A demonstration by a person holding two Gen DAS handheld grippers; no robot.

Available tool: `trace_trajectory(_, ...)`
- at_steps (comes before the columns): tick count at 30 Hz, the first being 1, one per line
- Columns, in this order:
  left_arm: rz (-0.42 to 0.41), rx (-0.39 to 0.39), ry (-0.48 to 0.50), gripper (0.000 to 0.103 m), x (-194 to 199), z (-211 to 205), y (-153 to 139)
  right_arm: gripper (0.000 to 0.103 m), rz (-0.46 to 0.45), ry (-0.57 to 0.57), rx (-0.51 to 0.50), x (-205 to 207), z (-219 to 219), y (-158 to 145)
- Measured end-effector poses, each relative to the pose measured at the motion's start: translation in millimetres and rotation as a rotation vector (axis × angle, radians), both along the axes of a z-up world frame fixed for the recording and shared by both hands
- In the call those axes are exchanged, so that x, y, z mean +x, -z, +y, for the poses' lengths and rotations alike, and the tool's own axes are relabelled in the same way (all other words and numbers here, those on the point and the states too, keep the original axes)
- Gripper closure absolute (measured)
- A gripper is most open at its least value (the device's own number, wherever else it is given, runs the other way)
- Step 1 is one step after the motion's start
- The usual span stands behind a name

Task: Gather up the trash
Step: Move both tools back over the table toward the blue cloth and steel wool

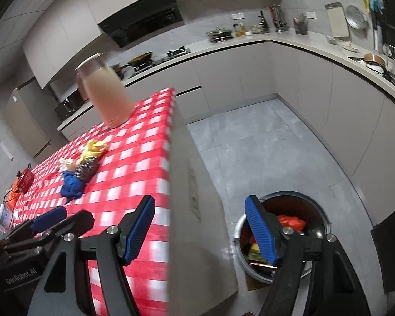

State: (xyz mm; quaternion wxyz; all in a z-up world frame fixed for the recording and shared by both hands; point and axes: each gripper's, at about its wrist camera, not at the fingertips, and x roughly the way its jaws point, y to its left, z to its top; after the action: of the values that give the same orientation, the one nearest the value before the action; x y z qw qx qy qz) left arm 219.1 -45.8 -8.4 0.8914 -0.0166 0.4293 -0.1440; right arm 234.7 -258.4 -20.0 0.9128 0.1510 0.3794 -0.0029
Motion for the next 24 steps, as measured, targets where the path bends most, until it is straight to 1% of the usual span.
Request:
trace_trajectory(5,0.017,-0.004,-0.023,0.02,11.3,58.0,2.9,0.03,0.012,-0.01,-0.004,13.1,56.3,-1.8)
trace_trajectory(8,0.019,0.002,-0.045,0.02,22.3,95.0,4.3,0.03,0.011,-0.022,-0.032,23.2,97.0,-7.4)
trace_trajectory(10,0.017,0.007,-0.065,0.02,32.4,122.2,6.8,0.03,0.006,-0.027,-0.035,29.6,115.7,-9.6)
trace_trajectory(16,0.029,-0.001,-0.131,0.02,59.6,199.7,18.9,0.029,0.015,-0.054,-0.053,60.8,186.9,-3.3)
trace_trajectory(20,0.03,0.008,-0.15,0.02,74.5,234.4,23.7,0.029,0.03,-0.066,-0.054,80.4,231.1,7.9)
trace_trajectory(24,0.038,0.012,-0.163,0.02,88.7,261.0,27.8,0.029,0.048,-0.081,-0.059,94.0,262.1,15.8)
